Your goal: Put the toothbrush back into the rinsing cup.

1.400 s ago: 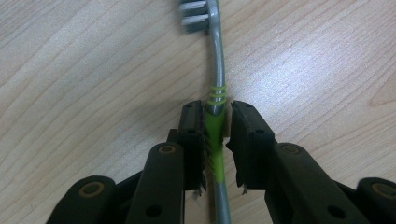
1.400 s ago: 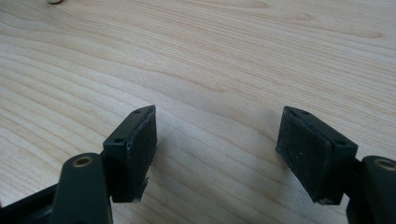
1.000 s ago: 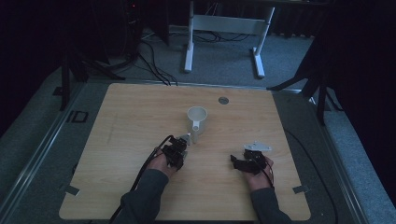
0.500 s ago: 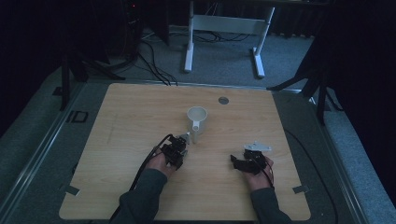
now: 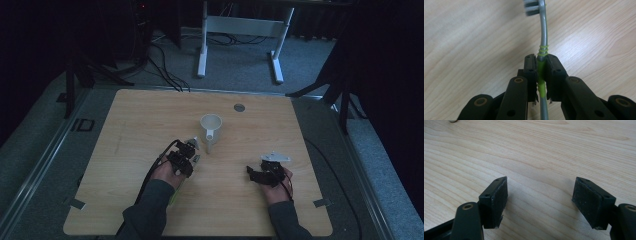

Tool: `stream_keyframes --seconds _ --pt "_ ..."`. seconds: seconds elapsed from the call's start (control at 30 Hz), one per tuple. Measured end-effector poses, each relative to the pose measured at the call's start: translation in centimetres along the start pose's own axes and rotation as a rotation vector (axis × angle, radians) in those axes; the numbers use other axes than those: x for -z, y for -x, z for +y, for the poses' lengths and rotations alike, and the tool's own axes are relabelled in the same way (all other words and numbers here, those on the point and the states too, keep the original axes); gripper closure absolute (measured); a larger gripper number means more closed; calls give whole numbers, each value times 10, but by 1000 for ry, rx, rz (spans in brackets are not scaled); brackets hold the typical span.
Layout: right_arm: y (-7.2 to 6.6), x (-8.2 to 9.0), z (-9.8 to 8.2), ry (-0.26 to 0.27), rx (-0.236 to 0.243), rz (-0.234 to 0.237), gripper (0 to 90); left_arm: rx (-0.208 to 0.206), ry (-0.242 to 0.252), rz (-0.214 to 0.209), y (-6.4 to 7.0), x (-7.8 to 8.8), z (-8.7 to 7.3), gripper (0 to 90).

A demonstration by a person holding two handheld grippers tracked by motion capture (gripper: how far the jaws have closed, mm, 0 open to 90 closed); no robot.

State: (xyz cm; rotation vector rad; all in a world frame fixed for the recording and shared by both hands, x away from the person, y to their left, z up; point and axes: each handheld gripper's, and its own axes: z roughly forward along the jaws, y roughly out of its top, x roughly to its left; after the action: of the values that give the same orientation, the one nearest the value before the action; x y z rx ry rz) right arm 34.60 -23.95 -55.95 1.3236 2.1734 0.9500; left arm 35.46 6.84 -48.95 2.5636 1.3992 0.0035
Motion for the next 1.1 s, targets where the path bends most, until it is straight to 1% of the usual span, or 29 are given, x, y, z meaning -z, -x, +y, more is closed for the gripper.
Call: stream_keyframes --seconds 0.07,0.23,0.4,0.57,0.77,0.9,1.1 --pt "0 0 0 0 2 0 280 6 19 1 -1 3 0 803" --pt "0 0 0 0 2 0 281 9 38 4 -4 8 -1 804" --pt "0 0 0 0 1 0 281 23 71 5 -7 11 -2 803" --pt "0 0 0 -1 1 0 281 29 92 11 -8 14 -2 803" --pt "0 0 0 0 1 0 281 32 110 8 -8 15 -3 803" --pt "0 0 0 -1 1 0 280 34 116 10 -10 17 -3 803" --pt "0 0 0 1 3 0 280 49 147 18 -12 21 -4 803"
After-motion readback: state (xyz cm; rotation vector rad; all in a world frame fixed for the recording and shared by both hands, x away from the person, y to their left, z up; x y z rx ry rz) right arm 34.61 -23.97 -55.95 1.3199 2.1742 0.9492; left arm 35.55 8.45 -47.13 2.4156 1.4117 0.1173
